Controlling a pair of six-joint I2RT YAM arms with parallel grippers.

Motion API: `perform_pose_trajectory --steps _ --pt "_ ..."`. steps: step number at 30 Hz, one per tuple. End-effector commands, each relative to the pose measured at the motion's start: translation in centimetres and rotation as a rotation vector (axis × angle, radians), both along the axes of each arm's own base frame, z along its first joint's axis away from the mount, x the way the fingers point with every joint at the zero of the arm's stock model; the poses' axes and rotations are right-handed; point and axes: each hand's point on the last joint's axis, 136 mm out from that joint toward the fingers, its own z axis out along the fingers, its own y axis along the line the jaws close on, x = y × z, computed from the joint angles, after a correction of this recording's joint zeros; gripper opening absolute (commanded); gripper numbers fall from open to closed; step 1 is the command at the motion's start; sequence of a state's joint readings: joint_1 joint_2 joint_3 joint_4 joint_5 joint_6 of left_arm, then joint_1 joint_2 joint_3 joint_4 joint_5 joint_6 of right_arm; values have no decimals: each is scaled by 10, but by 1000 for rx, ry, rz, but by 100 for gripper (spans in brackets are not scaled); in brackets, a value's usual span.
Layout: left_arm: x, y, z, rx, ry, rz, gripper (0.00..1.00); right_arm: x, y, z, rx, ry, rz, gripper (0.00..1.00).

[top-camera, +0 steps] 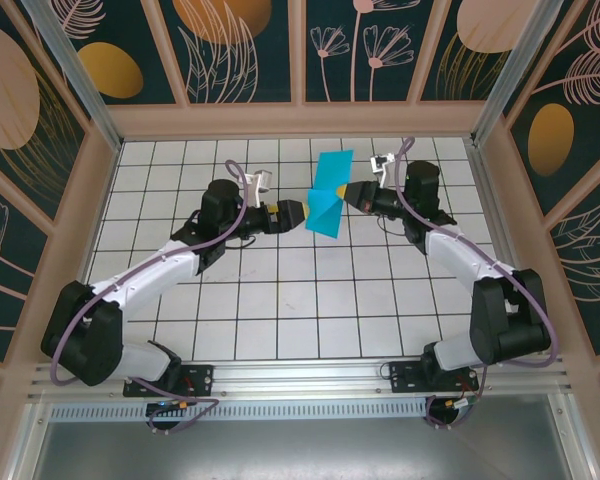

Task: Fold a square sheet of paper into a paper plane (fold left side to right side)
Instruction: Turn over the paper at the center of the table.

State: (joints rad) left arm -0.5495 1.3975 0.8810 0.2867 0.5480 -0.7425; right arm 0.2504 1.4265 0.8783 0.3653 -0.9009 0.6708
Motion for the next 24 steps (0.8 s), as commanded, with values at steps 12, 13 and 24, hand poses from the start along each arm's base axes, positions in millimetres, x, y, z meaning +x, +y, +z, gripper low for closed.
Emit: perform_pose_trajectory --steps 12,13,24 --pt "-22 -21 34 -253 33 -187 81 -25 19 73 157 -107 125 4" --pt "-23 -21 36 -262 35 -189 80 -27 19 73 161 -106 129 4" --pt "-18 -20 34 -252 38 -162 44 -27 18 63 156 -84 123 5"
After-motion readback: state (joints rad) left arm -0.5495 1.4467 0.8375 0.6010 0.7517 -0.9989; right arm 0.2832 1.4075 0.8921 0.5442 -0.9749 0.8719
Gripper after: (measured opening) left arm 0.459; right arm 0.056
